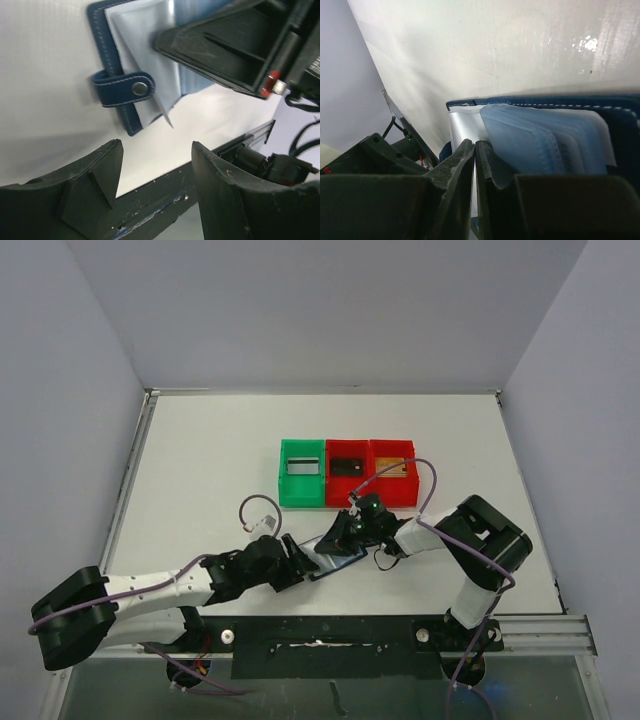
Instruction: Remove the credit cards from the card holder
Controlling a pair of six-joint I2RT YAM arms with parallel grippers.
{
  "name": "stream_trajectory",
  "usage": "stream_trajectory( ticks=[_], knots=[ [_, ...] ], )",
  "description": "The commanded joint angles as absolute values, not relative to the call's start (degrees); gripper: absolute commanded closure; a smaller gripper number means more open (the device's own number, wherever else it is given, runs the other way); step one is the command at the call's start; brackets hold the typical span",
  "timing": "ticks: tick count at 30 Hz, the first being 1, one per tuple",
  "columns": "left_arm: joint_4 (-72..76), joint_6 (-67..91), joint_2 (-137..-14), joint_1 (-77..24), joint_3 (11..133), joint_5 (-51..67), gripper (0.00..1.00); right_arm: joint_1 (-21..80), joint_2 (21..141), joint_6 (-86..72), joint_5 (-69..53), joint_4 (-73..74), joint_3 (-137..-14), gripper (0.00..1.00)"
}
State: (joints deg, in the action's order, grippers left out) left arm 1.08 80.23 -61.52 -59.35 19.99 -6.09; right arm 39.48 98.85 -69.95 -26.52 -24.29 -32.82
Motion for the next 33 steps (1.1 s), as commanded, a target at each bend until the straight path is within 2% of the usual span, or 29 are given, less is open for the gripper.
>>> stream_trajectory(
  ticks=[1, 9, 15, 17, 21, 24, 30, 33],
  knots=[
    [4.5, 84.4, -65.6, -59.6, 20.1, -8.7, 0.44, 39.6, 96.7, -67.5, -24.4, -21.1, -34.1, 0.91],
    [3.2, 83.9, -74.2, -58.7, 25.3, -10.9, 0.45, 38.2, 94.0, -64.3, -22.9, -16.1, -33.8, 0.91],
    [6.5, 84.6, -76.2, -57.6, 23.6, -10.8, 0.46, 38.1, 94.3, -60.1, -24.7, -13.2, -34.7, 0.91],
    [7.0, 84.4, -77.6, -57.4, 23.7, -10.7, 0.51, 38.1, 93.7, -58.9, -24.7, -12.0, -35.1, 0.91],
    [8.6, 82.5, -80.7, -56.9, 24.6, -9.8, 0.69, 38.0, 90.7, -56.4, -23.0, -7.6, -36.8, 0.91],
    [7.9, 79.9, -81.6, -56.9, 26.1, -9.5, 0.81, 37.9, 85.4, -55.9, -16.7, -2.3, -37.6, 0.89],
    [6.4, 72.9, -81.8, -56.1, 28.7, -9.6, 0.97, 32.9, 74.3, -53.6, -8.6, 7.4, -36.8, 0.72],
    [5.3, 68.5, -82.5, -55.9, 30.9, -9.2, 1.00, 29.2, 71.4, -51.4, -8.0, 10.9, -35.7, 0.64]
  ],
)
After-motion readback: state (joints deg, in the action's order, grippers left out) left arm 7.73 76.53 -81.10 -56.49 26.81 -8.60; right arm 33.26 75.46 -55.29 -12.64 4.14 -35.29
